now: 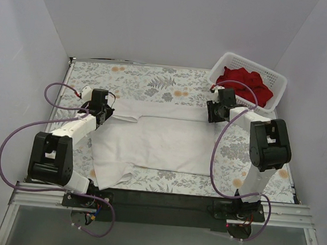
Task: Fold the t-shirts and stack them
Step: Fold the tshirt
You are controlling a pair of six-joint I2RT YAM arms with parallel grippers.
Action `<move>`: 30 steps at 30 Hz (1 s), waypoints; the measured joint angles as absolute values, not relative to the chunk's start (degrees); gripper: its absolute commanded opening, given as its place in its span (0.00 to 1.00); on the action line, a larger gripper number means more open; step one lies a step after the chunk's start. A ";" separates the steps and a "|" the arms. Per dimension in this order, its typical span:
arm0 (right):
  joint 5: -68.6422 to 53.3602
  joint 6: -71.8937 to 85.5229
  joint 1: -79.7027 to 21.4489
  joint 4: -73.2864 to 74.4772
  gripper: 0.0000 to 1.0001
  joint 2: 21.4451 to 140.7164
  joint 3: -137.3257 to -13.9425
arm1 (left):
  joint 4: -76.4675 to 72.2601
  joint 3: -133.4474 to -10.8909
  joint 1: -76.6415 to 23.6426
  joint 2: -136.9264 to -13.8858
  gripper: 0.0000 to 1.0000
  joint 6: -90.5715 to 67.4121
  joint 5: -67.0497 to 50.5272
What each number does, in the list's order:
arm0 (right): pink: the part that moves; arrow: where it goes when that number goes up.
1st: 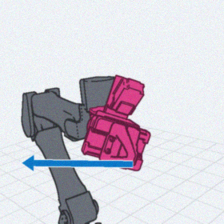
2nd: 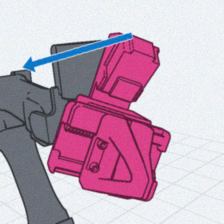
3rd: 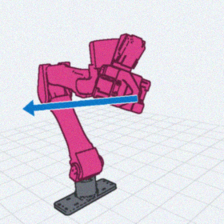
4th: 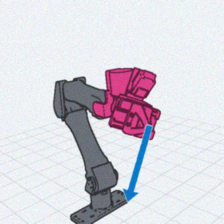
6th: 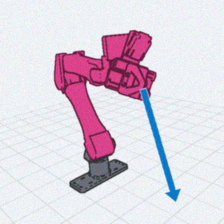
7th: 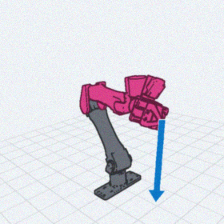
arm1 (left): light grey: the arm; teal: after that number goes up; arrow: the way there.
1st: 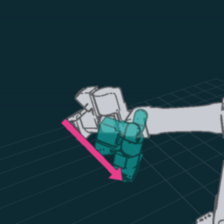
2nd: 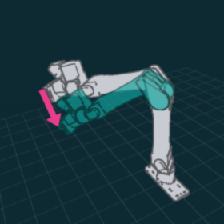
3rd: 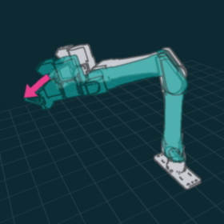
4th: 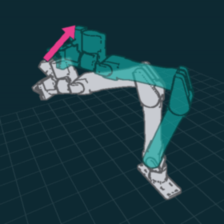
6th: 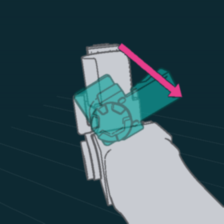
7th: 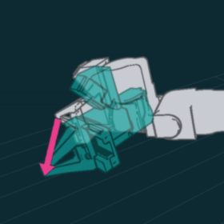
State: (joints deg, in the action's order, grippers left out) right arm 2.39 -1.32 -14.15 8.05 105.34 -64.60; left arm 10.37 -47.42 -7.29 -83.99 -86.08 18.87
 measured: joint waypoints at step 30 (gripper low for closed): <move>-7.49 5.87 -14.15 7.42 0.47 98.87 -64.42 | 12.38 -39.59 -7.27 -76.66 0.00 -93.30 15.62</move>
State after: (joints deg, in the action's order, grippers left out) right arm -7.49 5.87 -14.15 7.42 98.87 -64.42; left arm 12.38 -39.59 -7.27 -76.66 -93.30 15.62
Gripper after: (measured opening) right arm 0.476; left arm 0.021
